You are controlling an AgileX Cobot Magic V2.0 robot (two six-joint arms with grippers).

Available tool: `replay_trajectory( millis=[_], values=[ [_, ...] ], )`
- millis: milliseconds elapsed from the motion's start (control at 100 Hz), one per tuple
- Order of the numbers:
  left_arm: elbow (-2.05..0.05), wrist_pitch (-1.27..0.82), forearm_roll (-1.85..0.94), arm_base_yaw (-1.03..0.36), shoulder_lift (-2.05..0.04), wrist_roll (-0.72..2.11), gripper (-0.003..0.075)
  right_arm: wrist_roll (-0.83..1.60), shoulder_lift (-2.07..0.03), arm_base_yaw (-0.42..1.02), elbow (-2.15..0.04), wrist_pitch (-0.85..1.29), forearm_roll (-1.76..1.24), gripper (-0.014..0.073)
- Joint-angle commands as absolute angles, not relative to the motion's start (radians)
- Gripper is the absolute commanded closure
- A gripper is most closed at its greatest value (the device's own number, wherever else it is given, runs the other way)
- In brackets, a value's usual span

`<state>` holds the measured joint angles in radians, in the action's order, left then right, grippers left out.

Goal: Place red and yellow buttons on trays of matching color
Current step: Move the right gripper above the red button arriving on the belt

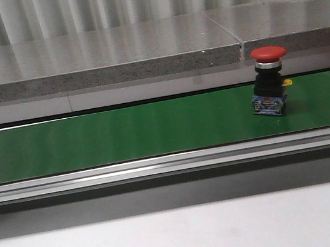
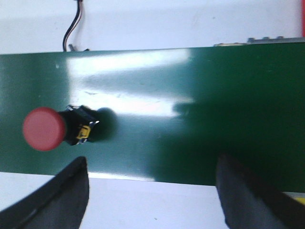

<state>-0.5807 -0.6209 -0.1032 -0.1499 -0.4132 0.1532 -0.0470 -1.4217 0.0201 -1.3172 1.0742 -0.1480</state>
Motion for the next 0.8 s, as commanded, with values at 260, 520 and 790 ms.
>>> replay_trajectory(
  millis=[260,520,790],
  values=[
    [-0.608,-0.549,-0.118,-0.157,-0.419,0.152,0.0741,0.174,-1.485,0.12,-1.345,1.048,-0.268,0.0039],
    [-0.608,-0.549,-0.118,-0.157,-0.419,0.152,0.0741,0.225,-1.559,0.13,-1.345,0.964,-0.284,0.004],
    [-0.608,-0.549,-0.118,-0.157,-0.419,0.152,0.0741,0.225,-1.622,0.129,-1.345,0.955,-0.261,0.0085]
  ],
)
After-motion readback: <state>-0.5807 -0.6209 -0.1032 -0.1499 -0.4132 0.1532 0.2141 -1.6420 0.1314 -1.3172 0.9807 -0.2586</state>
